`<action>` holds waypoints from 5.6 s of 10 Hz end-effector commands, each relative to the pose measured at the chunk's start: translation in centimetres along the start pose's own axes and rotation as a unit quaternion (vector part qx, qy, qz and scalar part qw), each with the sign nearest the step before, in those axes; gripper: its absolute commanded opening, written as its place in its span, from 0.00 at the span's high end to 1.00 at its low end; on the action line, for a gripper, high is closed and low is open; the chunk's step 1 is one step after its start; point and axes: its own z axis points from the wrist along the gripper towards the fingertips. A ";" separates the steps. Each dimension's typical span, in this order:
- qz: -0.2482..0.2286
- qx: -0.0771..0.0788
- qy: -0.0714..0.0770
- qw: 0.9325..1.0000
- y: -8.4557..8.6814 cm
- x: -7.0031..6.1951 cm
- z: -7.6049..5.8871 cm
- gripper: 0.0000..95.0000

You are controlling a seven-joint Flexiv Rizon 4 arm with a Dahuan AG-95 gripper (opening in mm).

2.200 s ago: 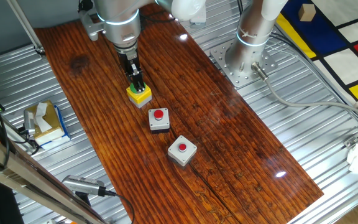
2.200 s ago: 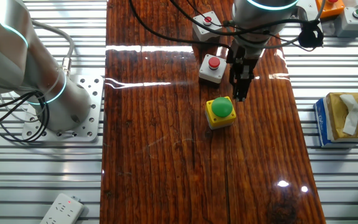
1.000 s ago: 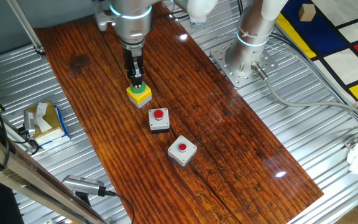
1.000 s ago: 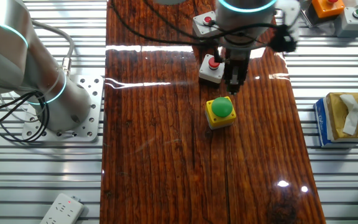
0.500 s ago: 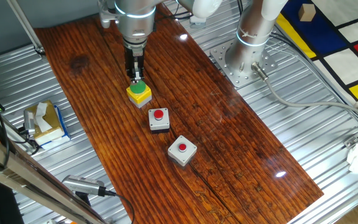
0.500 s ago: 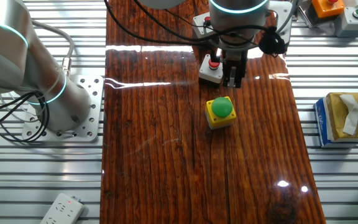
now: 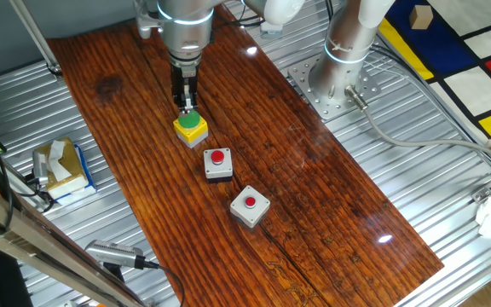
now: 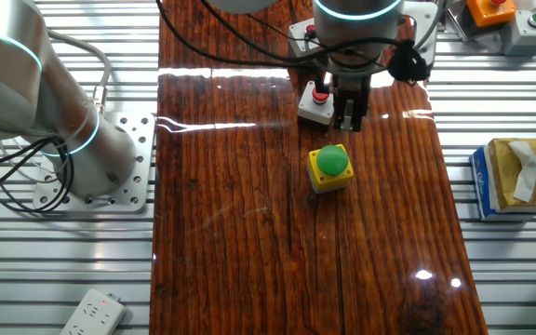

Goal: Press three buttons from left to right in sequence

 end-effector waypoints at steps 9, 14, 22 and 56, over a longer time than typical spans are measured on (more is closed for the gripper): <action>0.007 0.002 -0.008 1.000 -0.4 0.0 -0.2 1.00; -0.026 -0.001 -0.009 1.000 -4.1 -0.3 -0.4 1.00; -0.007 -0.032 -0.016 0.999 -4.3 -1.9 1.2 1.00; -0.185 -0.042 0.043 0.981 -4.0 -0.4 3.8 0.60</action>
